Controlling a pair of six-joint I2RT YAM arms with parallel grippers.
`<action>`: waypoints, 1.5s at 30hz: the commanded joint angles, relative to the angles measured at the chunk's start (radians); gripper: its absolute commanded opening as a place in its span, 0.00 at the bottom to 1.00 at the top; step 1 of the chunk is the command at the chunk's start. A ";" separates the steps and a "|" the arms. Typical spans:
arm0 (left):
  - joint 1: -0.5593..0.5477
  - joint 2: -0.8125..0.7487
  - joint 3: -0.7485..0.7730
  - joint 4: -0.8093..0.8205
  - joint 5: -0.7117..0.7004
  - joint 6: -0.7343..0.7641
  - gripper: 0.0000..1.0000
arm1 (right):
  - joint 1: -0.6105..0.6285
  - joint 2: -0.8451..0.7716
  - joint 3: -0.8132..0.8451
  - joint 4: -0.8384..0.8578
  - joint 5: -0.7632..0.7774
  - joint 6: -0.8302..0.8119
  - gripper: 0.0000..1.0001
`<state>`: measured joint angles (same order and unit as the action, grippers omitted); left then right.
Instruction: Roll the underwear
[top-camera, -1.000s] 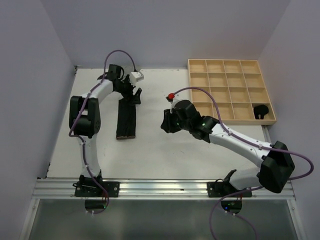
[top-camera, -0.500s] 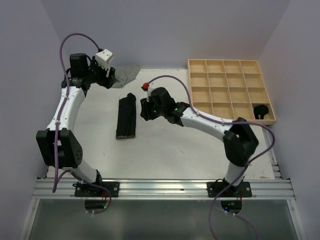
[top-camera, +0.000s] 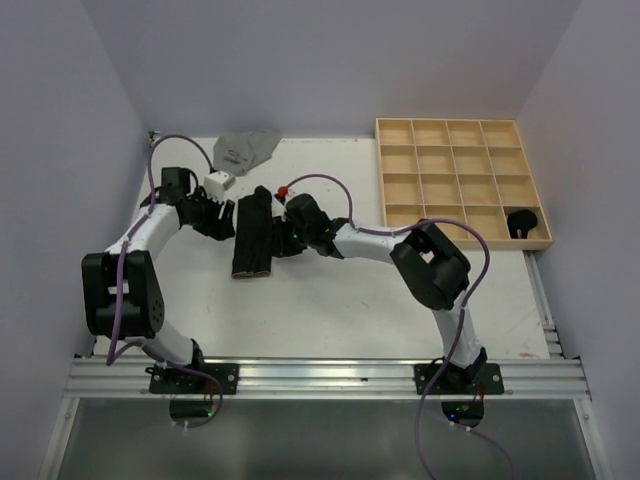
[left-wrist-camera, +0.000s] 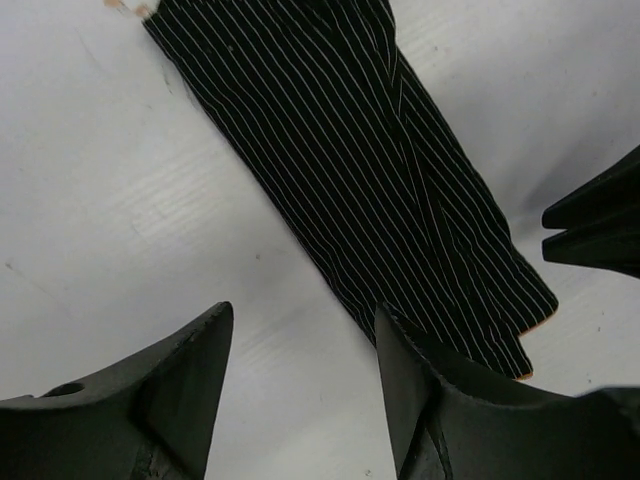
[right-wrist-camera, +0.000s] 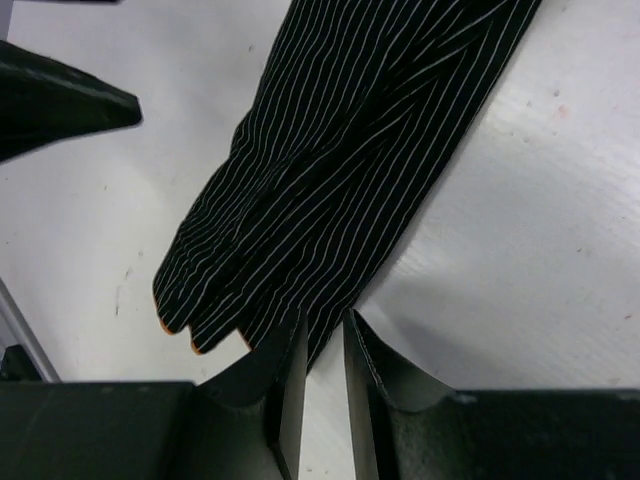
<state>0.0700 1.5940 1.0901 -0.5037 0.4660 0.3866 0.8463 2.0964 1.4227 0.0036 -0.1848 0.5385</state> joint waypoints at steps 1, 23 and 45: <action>0.007 -0.029 -0.071 0.001 0.013 0.024 0.62 | 0.020 0.008 -0.059 0.151 -0.051 0.109 0.25; -0.002 -0.232 -0.087 -0.298 -0.009 0.333 0.58 | 0.185 -0.162 -0.303 0.329 0.116 0.357 0.31; -0.033 0.111 -0.006 -0.250 0.037 0.262 0.56 | 0.171 0.145 -0.088 0.345 0.146 0.431 0.27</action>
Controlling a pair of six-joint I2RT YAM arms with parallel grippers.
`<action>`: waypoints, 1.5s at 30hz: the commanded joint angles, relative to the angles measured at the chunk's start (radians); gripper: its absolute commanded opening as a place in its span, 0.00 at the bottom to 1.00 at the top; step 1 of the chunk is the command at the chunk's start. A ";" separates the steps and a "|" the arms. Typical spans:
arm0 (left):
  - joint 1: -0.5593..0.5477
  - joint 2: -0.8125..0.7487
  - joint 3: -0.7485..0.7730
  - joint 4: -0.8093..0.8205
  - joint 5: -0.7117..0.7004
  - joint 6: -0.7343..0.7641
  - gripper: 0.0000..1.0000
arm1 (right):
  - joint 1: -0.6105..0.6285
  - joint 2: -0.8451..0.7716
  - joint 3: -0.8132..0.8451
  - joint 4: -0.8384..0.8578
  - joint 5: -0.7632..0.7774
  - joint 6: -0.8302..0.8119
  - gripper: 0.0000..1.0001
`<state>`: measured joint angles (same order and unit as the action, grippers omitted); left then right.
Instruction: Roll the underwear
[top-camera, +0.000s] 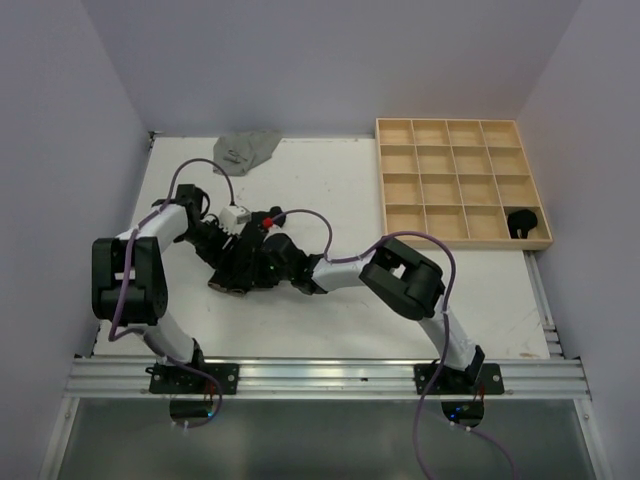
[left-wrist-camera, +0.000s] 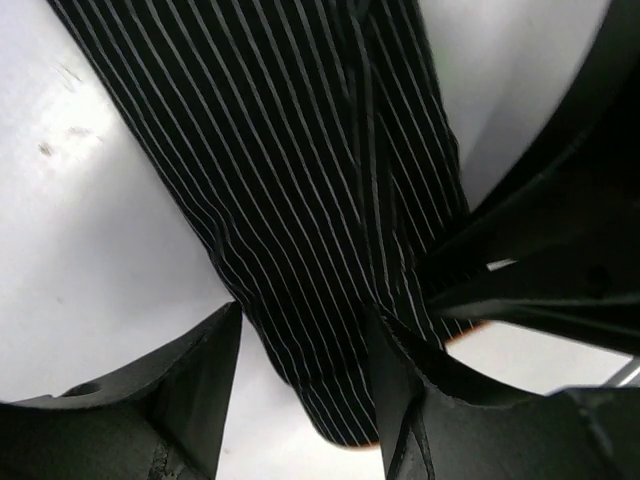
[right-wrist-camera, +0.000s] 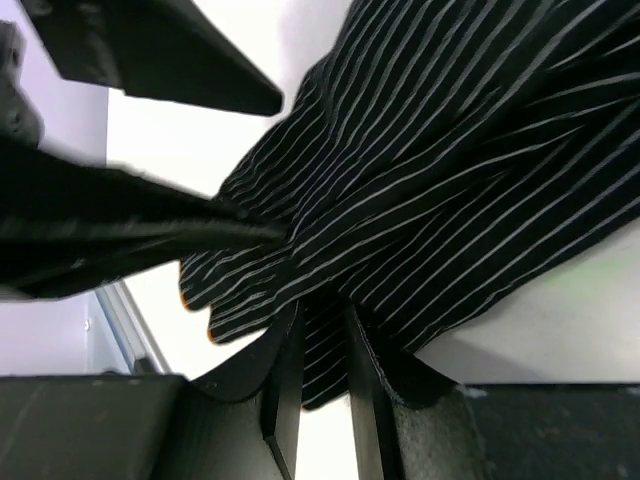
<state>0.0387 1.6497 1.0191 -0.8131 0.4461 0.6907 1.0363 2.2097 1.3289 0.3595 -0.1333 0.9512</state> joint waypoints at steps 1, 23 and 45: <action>-0.003 0.071 0.088 0.092 0.055 -0.062 0.56 | -0.025 0.036 -0.005 -0.008 0.107 0.041 0.27; -0.079 -0.169 0.023 0.072 -0.112 -0.118 0.60 | -0.090 -0.130 -0.053 -0.008 0.100 0.083 0.39; -0.243 -0.186 -0.106 0.183 -0.336 -0.241 0.45 | -0.065 -0.015 -0.069 0.010 0.055 0.123 0.35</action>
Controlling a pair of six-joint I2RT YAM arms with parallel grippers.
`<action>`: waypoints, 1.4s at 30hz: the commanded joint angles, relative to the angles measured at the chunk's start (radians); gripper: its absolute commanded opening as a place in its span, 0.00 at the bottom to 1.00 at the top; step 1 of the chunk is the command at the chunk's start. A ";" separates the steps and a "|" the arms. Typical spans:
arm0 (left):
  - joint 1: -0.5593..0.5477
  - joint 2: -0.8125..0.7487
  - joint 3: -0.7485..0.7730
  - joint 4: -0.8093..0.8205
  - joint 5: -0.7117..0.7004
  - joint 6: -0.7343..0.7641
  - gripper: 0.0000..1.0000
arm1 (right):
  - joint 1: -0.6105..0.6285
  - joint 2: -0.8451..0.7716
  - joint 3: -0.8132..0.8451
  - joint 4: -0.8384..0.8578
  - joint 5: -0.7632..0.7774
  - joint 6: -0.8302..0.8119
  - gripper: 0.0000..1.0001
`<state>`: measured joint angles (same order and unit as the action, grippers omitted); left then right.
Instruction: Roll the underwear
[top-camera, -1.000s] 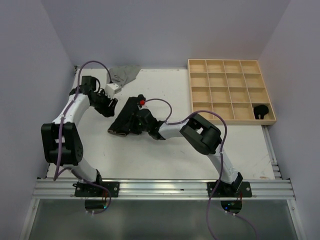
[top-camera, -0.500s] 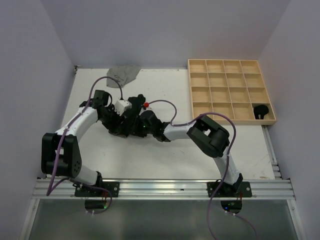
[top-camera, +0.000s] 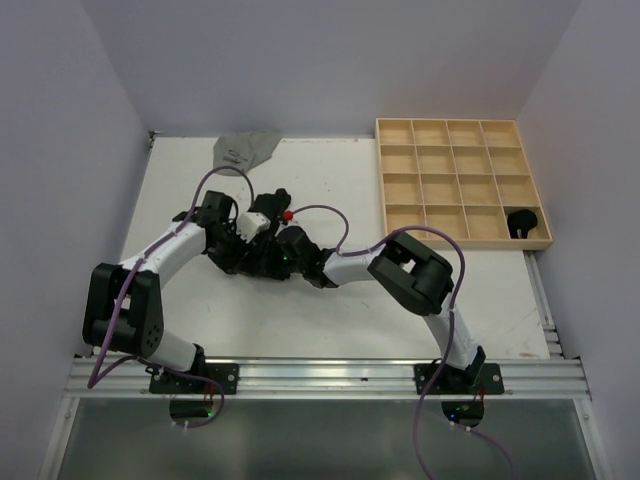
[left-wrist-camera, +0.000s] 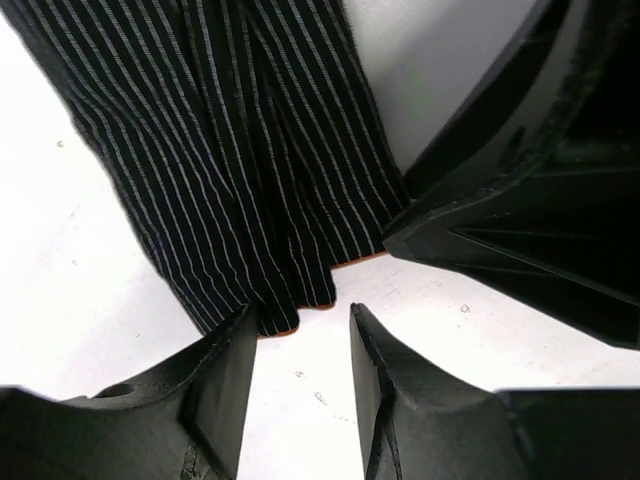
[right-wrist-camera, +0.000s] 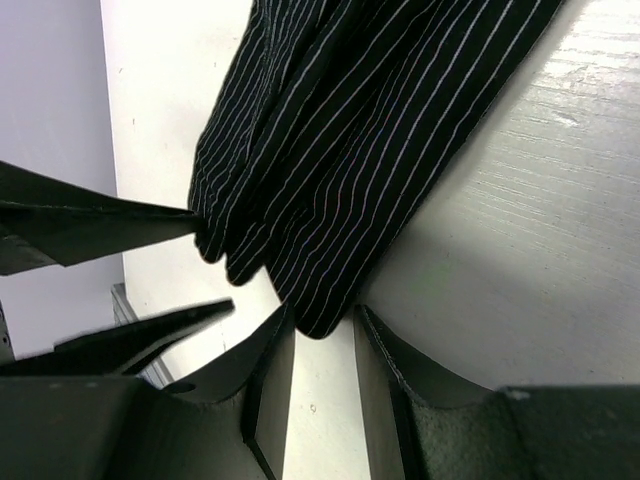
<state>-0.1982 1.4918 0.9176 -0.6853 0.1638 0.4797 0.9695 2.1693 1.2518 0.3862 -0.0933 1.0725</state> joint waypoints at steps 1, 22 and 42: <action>-0.006 -0.031 -0.005 0.056 -0.055 -0.032 0.43 | 0.003 0.026 0.006 -0.017 0.015 0.001 0.35; -0.010 -0.036 0.033 0.044 0.005 -0.044 0.00 | 0.001 0.044 -0.002 0.008 -0.005 0.007 0.33; -0.035 0.064 0.012 0.075 0.045 -0.041 0.38 | 0.002 0.046 -0.017 0.016 -0.013 0.018 0.32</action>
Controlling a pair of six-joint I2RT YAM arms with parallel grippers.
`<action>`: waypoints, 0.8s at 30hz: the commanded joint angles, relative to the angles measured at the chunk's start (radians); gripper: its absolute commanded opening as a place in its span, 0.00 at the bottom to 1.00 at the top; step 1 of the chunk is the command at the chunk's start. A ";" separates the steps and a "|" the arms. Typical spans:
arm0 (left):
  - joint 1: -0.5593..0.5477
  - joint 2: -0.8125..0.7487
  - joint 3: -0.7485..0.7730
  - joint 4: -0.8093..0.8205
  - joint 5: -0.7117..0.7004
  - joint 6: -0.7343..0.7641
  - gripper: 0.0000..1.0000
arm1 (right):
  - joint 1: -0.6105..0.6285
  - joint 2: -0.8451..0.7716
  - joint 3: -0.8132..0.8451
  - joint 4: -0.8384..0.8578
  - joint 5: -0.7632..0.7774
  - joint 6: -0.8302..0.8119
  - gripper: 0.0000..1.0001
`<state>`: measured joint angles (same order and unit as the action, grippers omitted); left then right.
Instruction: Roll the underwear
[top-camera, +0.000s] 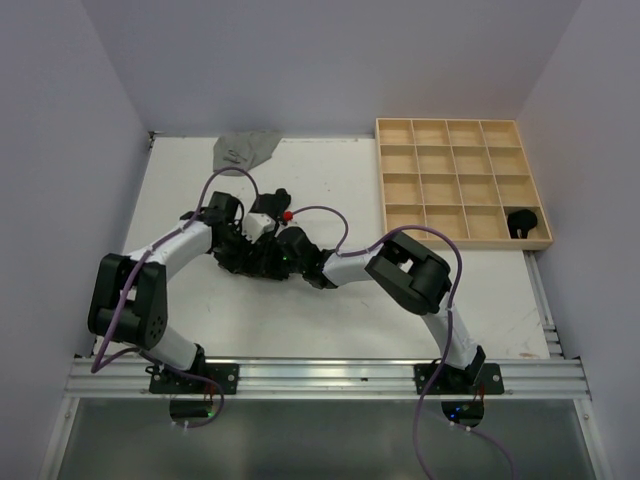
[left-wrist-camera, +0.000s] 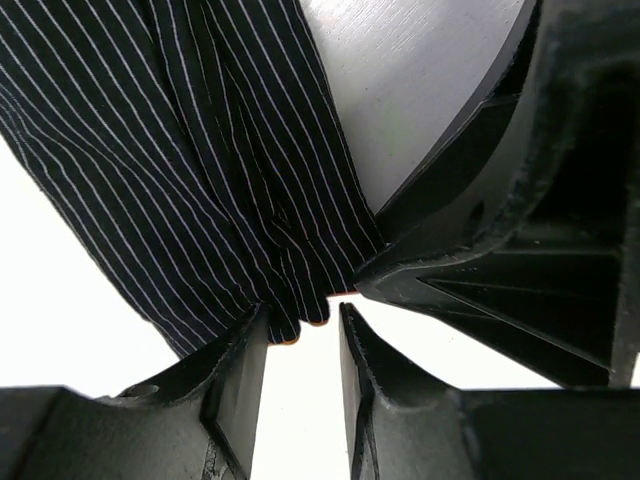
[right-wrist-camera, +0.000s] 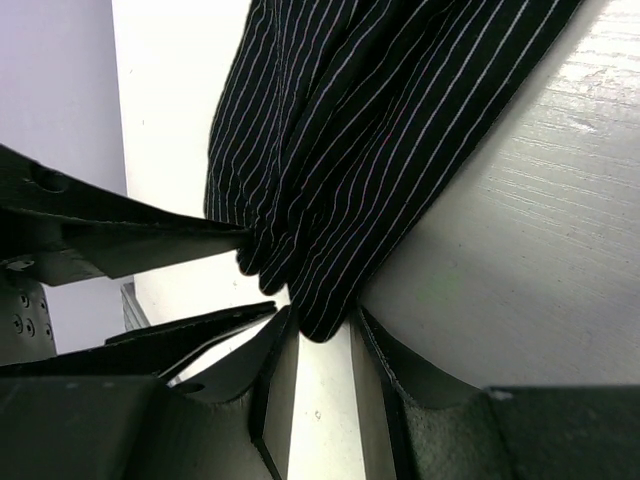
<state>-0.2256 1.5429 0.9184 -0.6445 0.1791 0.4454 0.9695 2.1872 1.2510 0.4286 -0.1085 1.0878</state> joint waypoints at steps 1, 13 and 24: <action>-0.008 0.014 0.008 0.035 0.026 -0.008 0.37 | 0.001 0.028 -0.016 -0.027 0.001 0.003 0.32; -0.008 -0.010 0.045 0.062 -0.015 -0.030 0.00 | 0.003 0.029 -0.036 -0.021 0.001 0.004 0.31; -0.008 -0.067 0.115 -0.073 0.103 -0.025 0.00 | 0.002 0.028 -0.039 -0.010 0.007 0.007 0.26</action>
<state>-0.2256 1.5108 0.9958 -0.6720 0.2268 0.4290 0.9691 2.1876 1.2335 0.4496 -0.1150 1.1000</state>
